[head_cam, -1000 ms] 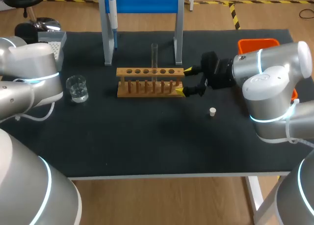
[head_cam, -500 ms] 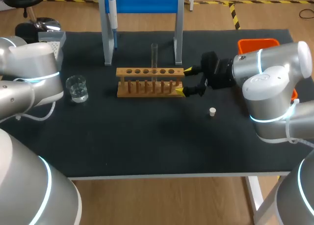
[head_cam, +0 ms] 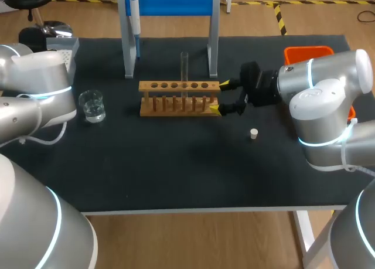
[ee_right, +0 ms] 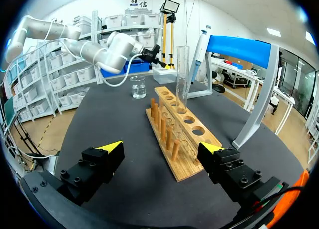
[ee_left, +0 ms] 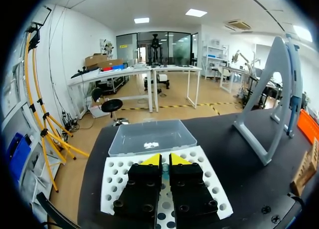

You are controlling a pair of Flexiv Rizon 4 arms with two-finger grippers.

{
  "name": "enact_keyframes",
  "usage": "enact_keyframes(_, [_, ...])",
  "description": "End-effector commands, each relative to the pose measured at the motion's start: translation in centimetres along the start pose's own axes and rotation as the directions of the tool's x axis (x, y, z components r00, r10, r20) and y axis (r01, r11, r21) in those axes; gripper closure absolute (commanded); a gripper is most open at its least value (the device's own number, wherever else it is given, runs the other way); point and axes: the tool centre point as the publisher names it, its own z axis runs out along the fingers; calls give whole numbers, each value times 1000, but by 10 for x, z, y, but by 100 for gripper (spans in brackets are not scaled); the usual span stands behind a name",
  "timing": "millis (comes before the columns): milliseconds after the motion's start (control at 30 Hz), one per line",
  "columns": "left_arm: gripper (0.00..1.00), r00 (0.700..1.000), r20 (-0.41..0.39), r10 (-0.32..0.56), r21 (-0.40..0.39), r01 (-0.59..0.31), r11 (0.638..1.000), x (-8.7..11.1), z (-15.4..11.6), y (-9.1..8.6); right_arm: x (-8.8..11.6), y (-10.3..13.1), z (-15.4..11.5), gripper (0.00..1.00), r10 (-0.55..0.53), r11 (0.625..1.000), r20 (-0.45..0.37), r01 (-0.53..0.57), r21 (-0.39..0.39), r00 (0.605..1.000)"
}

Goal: Invert the test tube, pick up the pipette, mount the tip to pipette, aspirate from beaker and dispense into the tube, eject the tip, return the pipette, and cap with the stopper.

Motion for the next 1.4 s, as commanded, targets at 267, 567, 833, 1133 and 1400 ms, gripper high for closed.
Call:
enact_keyframes(267, [100,1000,4,2,7,-2,1000,2,-8,-2,0,0,-1,0,0,1000,-2,0,2,1000])
enact_keyframes(567, [100,999,28,20,32,-21,999,3,-22,-16,0,0,-1,0,0,1000,-2,0,2,1000])
enact_keyframes(833, [100,998,44,40,73,-43,996,5,-32,-32,0,0,-1,0,0,1000,-2,0,2,1000])
enact_keyframes(1133, [100,996,71,59,112,-67,992,11,-49,-52,0,0,-1,0,0,1000,-2,0,2,1000])
enact_keyframes(1400, [100,980,-6,198,170,-194,966,44,-92,-95,0,0,-1,0,0,1000,-2,0,2,1000])
